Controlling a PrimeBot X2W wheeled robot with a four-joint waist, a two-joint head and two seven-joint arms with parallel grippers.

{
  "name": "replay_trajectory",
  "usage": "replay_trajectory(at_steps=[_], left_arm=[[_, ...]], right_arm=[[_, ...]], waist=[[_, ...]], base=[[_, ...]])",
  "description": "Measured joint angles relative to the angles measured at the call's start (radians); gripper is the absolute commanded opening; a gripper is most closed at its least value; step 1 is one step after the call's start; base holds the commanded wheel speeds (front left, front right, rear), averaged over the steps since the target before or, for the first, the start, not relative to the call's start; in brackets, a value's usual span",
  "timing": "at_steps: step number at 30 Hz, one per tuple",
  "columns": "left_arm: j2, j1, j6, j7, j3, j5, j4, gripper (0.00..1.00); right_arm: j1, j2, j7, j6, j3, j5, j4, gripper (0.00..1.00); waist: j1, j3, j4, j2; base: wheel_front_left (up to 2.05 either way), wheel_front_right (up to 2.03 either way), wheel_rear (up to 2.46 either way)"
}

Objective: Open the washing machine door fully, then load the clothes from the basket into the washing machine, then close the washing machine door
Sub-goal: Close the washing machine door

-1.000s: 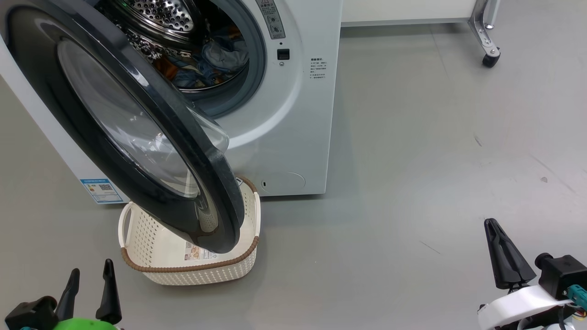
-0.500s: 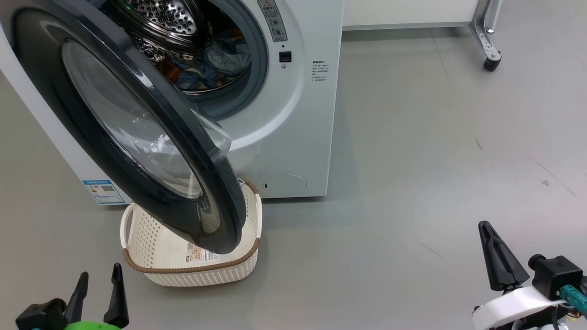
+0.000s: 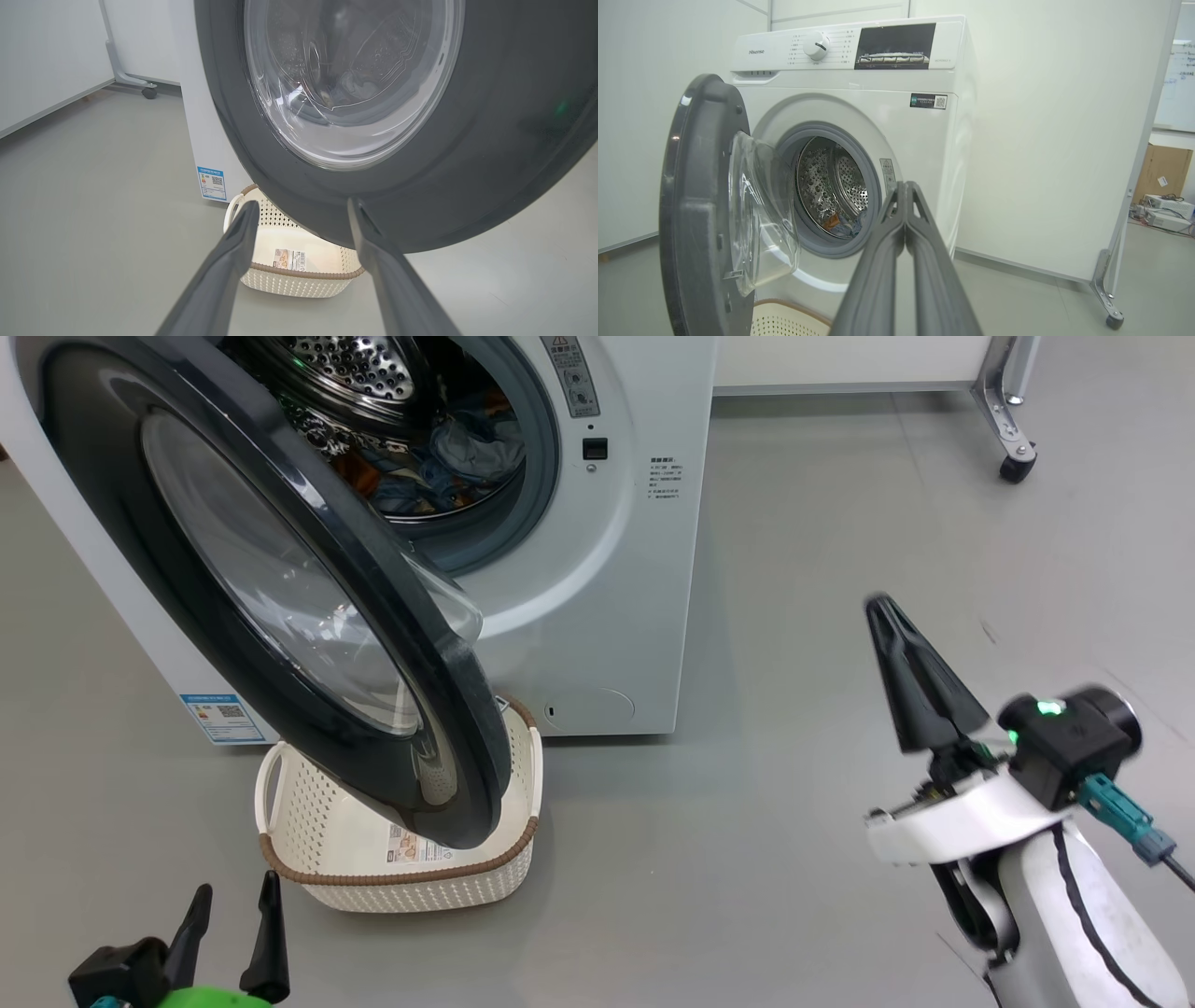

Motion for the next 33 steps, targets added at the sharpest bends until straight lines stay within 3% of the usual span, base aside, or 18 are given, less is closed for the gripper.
replay_trajectory(at_steps=[9,14,27,33], left_arm=[[-0.005,-0.035,0.0,0.0,-0.044,0.006,-0.009,1.0],[-0.013,-0.054,0.0,0.0,-0.077,0.006,-0.025,1.0],[-0.025,-0.105,0.0,0.0,-0.147,0.006,-0.06,1.0],[-0.025,-0.126,0.0,0.0,-0.165,0.006,-0.066,1.0]], right_arm=[[-0.215,0.02,-0.001,0.0,0.204,-0.014,-0.146,0.0],[-0.271,0.052,-0.001,0.001,0.35,-0.009,-0.165,0.0],[-0.255,0.061,-0.001,0.003,0.537,0.07,0.033,0.0],[-0.254,0.07,-0.001,0.003,0.569,0.097,0.088,0.0]], waist=[[0.0,0.004,0.034,0.0],[0.0,0.01,0.071,0.0],[0.0,0.047,0.17,0.0],[0.0,0.069,0.217,0.0]], base=[[0.0,0.0,0.0],[0.0,0.0,0.0],[0.0,0.0,0.0],[0.0,0.0,0.0]])
